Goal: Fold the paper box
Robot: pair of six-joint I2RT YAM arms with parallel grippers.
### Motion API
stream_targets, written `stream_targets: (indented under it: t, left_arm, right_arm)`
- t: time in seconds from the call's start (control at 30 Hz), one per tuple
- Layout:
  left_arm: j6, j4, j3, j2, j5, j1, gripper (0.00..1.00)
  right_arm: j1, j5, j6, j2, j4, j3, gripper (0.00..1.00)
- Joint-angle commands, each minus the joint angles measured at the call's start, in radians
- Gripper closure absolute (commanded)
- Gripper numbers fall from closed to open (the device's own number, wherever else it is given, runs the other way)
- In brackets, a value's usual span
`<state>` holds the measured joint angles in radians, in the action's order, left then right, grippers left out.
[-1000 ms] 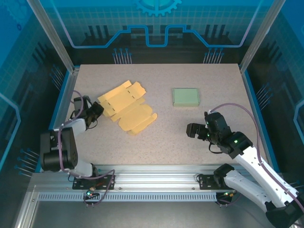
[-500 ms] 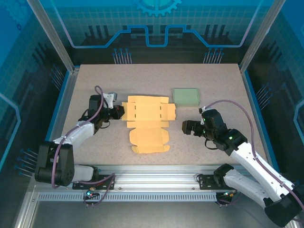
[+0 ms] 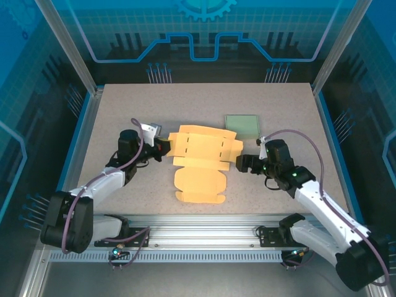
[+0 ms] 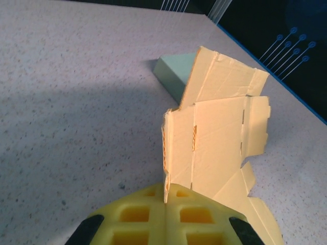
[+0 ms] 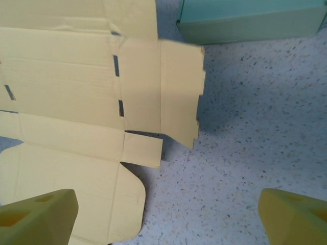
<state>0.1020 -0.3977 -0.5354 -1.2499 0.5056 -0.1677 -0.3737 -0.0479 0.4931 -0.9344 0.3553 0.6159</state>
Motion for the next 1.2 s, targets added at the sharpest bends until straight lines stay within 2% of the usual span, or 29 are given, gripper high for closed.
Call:
stream_targets:
  t: [0.0, 0.1, 0.23, 0.47, 0.6, 0.77, 0.83, 1.03, 1.07, 1.1, 1.13, 1.17]
  left_arm:
    - [-0.014, -0.095, 0.012, 0.013, 0.061, -0.007, 1.00]
    - [-0.007, -0.125, 0.016, 0.006, 0.080, -0.007, 1.00]
    - [-0.004, -0.146, 0.016, 0.006, 0.088, -0.007, 1.00]
    - [-0.019, -0.153, 0.013, -0.012, 0.099, -0.007, 1.00]
    - [-0.024, -0.155, 0.011, -0.022, 0.108, -0.007, 1.00]
    - [-0.033, -0.153, 0.000, -0.040, 0.106, -0.008, 1.00]
    - [-0.030, -0.159, -0.004, -0.053, 0.105, -0.007, 1.00]
    - [-0.004, -0.192, -0.018, -0.084, 0.108, -0.007, 1.00]
    - [-0.005, -0.187, -0.023, -0.087, 0.106, -0.007, 1.00]
    - [-0.011, -0.175, -0.031, -0.088, 0.105, -0.007, 0.97]
    - [-0.027, -0.152, -0.044, -0.084, 0.103, -0.007, 0.84]
    - [-0.043, -0.123, -0.056, -0.078, 0.100, -0.007, 0.77]
  right_arm:
    - [0.051, -0.157, -0.014, -0.067, -0.193, -0.038, 0.09]
    - [0.082, -0.149, -0.039, -0.162, -0.260, -0.027, 0.09]
    - [0.135, -0.228, -0.053, -0.303, -0.401, -0.015, 0.12]
    - [0.153, -0.353, -0.073, -0.554, -0.609, 0.060, 0.16]
    - [0.151, -0.377, -0.077, -0.620, -0.698, 0.077, 0.20]
    - [0.154, -0.345, -0.093, -0.609, -0.707, 0.069, 0.27]
    - [0.153, -0.327, -0.101, -0.589, -0.704, 0.057, 0.38]
    - [0.149, -0.288, -0.121, -0.547, -0.709, 0.023, 0.89]
    - [0.146, -0.277, -0.130, -0.539, -0.706, 0.020, 0.95]
    - [0.140, -0.258, -0.145, -0.525, -0.697, 0.018, 1.00]
    - [0.129, -0.237, -0.167, -0.509, -0.685, 0.016, 1.00]
    - [0.119, -0.218, -0.189, -0.495, -0.673, 0.016, 1.00]
